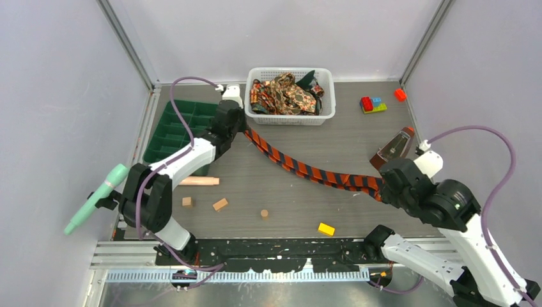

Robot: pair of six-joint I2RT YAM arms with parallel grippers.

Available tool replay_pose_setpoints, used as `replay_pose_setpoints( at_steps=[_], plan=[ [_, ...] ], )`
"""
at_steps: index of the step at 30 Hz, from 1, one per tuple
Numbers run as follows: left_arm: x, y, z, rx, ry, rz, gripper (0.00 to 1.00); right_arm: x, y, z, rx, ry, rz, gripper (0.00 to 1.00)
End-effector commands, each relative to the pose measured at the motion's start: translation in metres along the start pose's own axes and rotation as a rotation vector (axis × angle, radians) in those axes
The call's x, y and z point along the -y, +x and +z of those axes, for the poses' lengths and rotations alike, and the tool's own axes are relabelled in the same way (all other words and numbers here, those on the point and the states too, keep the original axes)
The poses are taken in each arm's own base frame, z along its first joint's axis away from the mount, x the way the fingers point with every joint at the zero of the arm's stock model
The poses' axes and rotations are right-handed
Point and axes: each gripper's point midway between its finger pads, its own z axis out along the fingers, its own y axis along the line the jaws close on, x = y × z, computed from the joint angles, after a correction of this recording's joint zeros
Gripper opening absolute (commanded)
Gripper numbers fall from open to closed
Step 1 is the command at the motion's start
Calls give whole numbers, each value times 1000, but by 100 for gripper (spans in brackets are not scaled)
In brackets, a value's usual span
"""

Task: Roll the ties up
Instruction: Flatten out the tie at the center of the board.

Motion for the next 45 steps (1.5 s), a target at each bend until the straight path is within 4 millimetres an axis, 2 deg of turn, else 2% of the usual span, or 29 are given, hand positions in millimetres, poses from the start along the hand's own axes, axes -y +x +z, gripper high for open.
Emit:
replay_pose_setpoints(
  at_steps=[1, 8, 12, 15, 25, 31, 45],
  plan=[
    [-21, -15, 19, 79, -80, -66, 16, 40, 22, 6, -96, 199, -164, 0],
    [-28, 11, 47, 29, -107, -64, 34, 42, 32, 21, -142, 312, -250, 0],
    [-32, 29, 59, -14, -117, -72, 54, 44, 35, 24, -149, 335, -263, 0],
    [-35, 34, 61, -33, -111, -98, 61, 44, 33, 23, -140, 334, -259, 0],
    [-46, 30, 47, -37, -103, -164, 57, 43, 23, 25, -85, 349, -238, 0],
    [-54, 29, 44, -48, -104, -183, 57, 44, 24, 29, -93, 390, -263, 6],
    [-51, 23, 38, -47, -83, -193, 57, 53, 24, 45, -143, 564, -352, 16]
  ],
)
